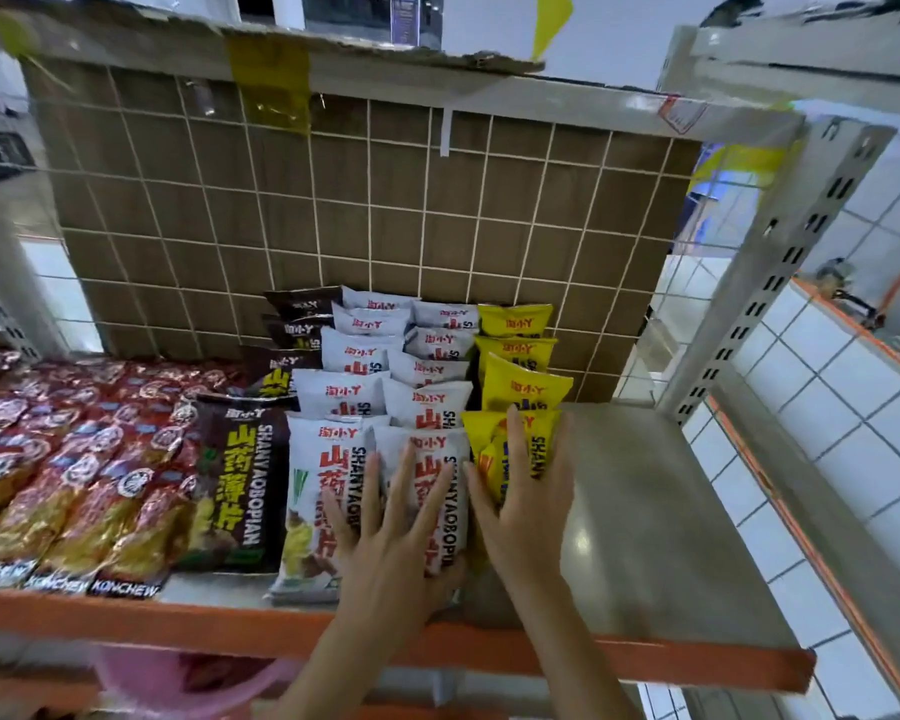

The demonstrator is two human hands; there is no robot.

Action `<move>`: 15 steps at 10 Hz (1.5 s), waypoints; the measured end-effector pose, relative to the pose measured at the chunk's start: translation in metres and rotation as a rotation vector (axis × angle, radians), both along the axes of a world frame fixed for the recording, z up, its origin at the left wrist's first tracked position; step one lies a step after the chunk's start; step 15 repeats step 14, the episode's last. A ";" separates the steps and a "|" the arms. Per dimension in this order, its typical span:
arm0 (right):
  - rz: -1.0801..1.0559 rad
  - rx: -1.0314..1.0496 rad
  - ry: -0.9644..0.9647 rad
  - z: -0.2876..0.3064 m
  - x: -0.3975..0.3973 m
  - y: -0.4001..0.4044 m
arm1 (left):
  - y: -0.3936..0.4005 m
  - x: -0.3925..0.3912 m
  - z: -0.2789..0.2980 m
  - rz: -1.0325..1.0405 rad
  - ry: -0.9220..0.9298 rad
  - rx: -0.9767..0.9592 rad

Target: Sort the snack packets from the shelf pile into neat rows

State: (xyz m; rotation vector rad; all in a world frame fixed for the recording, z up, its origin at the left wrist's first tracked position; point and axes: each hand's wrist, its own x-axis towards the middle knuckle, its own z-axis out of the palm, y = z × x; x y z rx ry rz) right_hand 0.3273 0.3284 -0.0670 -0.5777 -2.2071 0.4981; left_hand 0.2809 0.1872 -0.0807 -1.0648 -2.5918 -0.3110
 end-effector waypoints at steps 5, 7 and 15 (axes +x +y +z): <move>-0.116 -0.082 -0.173 0.004 -0.009 0.004 | -0.017 -0.001 0.017 -0.075 -0.105 0.083; -0.096 -0.047 -0.216 -0.002 0.004 -0.055 | -0.090 -0.049 0.021 0.181 -0.083 0.181; -0.094 -0.121 -0.551 0.011 0.001 -0.073 | -0.092 -0.060 0.021 0.095 -0.282 -0.059</move>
